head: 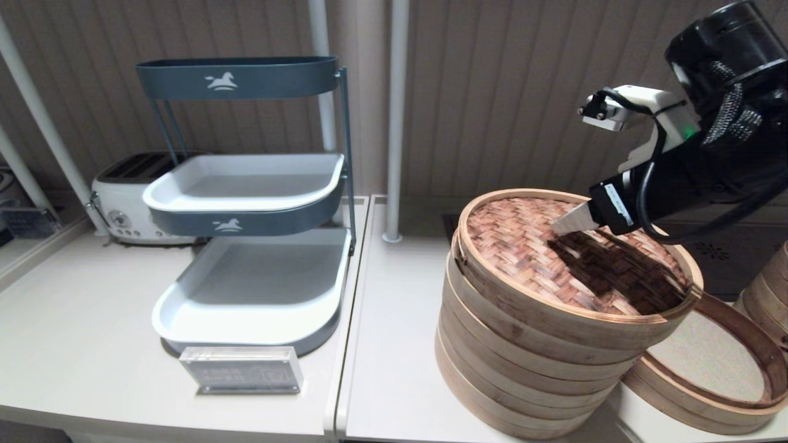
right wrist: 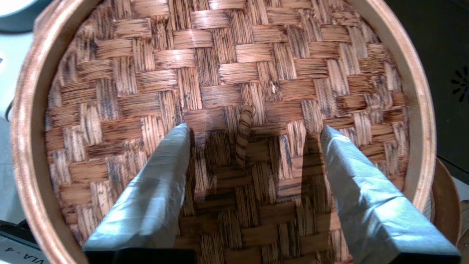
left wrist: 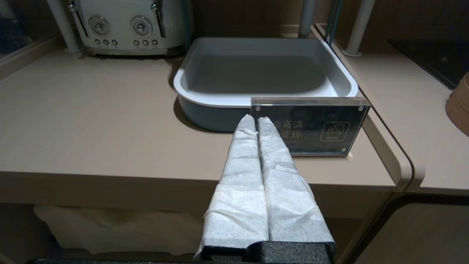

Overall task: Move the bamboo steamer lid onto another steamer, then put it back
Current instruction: Pick up the steamer

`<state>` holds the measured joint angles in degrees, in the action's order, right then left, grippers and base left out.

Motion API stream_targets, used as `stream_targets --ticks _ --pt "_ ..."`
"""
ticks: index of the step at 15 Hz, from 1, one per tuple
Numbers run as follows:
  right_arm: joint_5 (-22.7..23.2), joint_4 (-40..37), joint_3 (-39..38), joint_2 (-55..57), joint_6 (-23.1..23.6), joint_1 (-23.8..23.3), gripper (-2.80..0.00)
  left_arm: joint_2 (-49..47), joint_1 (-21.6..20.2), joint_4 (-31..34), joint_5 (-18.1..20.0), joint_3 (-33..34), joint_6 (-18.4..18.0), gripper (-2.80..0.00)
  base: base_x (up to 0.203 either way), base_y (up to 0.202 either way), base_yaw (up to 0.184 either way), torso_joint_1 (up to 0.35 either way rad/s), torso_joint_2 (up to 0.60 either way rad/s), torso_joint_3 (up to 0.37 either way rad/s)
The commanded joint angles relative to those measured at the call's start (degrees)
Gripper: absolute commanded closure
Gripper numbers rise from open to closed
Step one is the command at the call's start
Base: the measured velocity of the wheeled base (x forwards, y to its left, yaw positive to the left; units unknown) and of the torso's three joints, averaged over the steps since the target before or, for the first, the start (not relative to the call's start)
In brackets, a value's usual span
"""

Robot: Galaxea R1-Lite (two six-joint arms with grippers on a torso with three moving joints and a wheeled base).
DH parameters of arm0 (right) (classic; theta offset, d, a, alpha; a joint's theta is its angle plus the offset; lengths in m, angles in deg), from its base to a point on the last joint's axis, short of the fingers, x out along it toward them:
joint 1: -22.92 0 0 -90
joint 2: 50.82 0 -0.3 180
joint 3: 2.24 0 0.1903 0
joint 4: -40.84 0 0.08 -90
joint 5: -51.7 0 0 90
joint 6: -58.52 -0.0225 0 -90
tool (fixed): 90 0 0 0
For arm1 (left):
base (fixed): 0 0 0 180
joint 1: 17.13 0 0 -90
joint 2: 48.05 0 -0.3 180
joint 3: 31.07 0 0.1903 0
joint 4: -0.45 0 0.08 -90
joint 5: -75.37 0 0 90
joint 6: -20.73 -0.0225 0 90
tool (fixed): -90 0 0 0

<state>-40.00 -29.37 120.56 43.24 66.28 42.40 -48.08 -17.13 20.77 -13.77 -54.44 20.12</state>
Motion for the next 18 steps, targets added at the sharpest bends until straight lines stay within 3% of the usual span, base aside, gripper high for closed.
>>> stream_targets --ticks 1,4,5,9,18 --pt "0.02 -0.26 0.35 -2.41 0.07 -0.21 -2.80 0.02 0.00 -0.03 0.02 1.58 -0.01 0.00 0.000 0.000 0.000 0.000 0.00 0.000" --pt "0.06 -0.33 0.42 -7.34 -0.41 -2.72 -2.80 0.02 0.00 -0.03 0.02 1.58 -0.01 0.00 0.000 0.000 0.000 0.000 0.00 0.000" --pt "0.14 -0.34 0.15 -9.50 -1.04 -3.99 0.00 0.02 0.00 -0.03 0.02 1.58 -0.01 0.00 0.000 0.000 0.000 0.000 0.00 0.000" --pt "0.09 -0.46 -5.23 -19.68 -4.85 -6.07 0.00 0.02 0.00 -0.03 0.02 1.58 -0.01 0.00 0.000 0.000 0.000 0.000 0.00 0.000" --pt "-0.31 -0.33 -33.94 -51.52 -6.65 -15.35 0.00 0.02 0.00 -0.03 0.02 1.58 -0.01 0.00 0.000 0.000 0.000 0.000 0.00 0.000"
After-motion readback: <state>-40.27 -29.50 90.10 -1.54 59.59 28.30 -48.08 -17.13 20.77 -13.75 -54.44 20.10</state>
